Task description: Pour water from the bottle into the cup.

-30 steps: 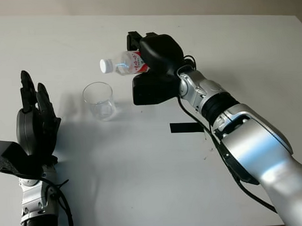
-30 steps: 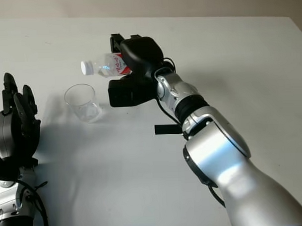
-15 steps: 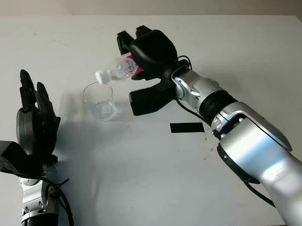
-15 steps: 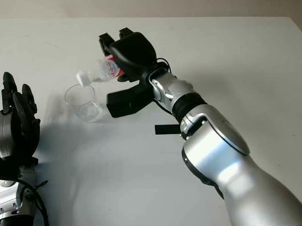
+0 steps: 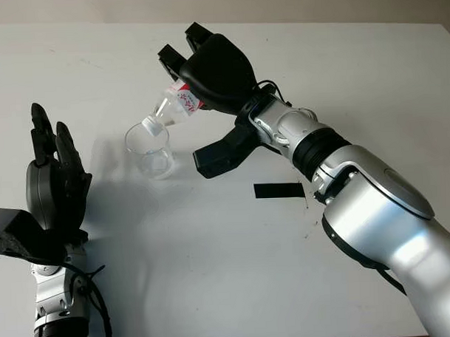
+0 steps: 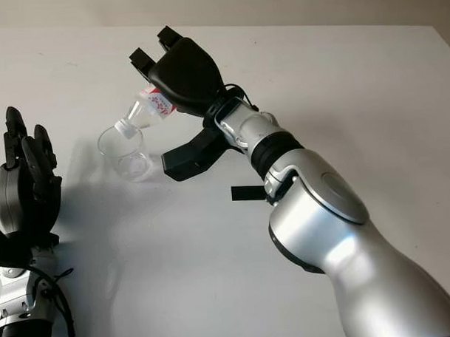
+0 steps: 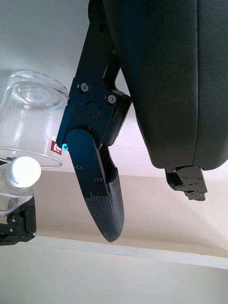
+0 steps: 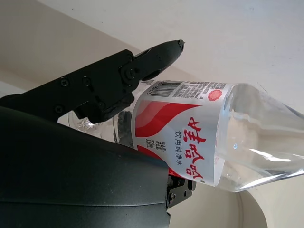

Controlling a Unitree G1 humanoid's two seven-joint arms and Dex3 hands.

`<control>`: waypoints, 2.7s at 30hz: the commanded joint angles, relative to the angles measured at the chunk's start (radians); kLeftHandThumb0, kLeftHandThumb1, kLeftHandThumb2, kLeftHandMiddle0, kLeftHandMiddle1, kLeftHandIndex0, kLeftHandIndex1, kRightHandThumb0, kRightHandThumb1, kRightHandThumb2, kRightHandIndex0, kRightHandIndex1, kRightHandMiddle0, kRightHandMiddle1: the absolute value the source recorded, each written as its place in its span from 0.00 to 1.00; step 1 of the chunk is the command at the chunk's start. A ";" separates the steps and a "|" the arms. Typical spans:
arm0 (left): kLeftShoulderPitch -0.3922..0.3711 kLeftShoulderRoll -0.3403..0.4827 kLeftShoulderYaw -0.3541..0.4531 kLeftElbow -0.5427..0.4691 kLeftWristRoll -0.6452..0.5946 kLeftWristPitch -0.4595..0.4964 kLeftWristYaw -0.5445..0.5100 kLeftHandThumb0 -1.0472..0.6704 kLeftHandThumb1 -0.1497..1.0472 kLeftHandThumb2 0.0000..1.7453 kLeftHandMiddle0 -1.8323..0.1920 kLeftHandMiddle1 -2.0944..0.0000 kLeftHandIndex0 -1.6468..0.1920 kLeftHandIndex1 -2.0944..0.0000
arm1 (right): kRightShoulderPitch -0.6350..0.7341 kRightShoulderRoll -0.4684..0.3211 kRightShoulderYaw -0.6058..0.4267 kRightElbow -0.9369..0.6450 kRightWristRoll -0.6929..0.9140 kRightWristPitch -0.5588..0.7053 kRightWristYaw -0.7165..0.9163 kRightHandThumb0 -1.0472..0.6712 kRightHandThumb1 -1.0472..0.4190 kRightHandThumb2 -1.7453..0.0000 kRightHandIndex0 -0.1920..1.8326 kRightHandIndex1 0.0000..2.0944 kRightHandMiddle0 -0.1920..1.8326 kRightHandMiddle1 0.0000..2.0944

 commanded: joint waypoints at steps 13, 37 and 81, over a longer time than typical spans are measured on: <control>0.000 -0.027 -0.006 0.068 0.006 -0.033 0.001 0.16 1.00 0.38 0.97 0.97 1.00 0.99 | -0.034 0.005 0.004 0.001 -0.002 0.003 -0.105 0.43 0.01 0.97 0.66 1.00 0.37 1.00; 0.023 -0.015 0.005 0.042 -0.007 -0.013 -0.004 0.16 1.00 0.39 0.98 0.98 1.00 1.00 | 0.114 -0.004 -0.635 -0.067 0.747 -0.189 0.471 0.53 0.00 0.87 0.71 1.00 0.60 1.00; 0.072 -0.015 0.020 -0.081 -0.051 0.083 -0.018 0.20 1.00 0.42 1.00 0.98 1.00 1.00 | 1.036 -0.090 -0.898 -1.142 1.224 0.275 1.094 0.42 0.00 0.80 0.52 1.00 0.10 1.00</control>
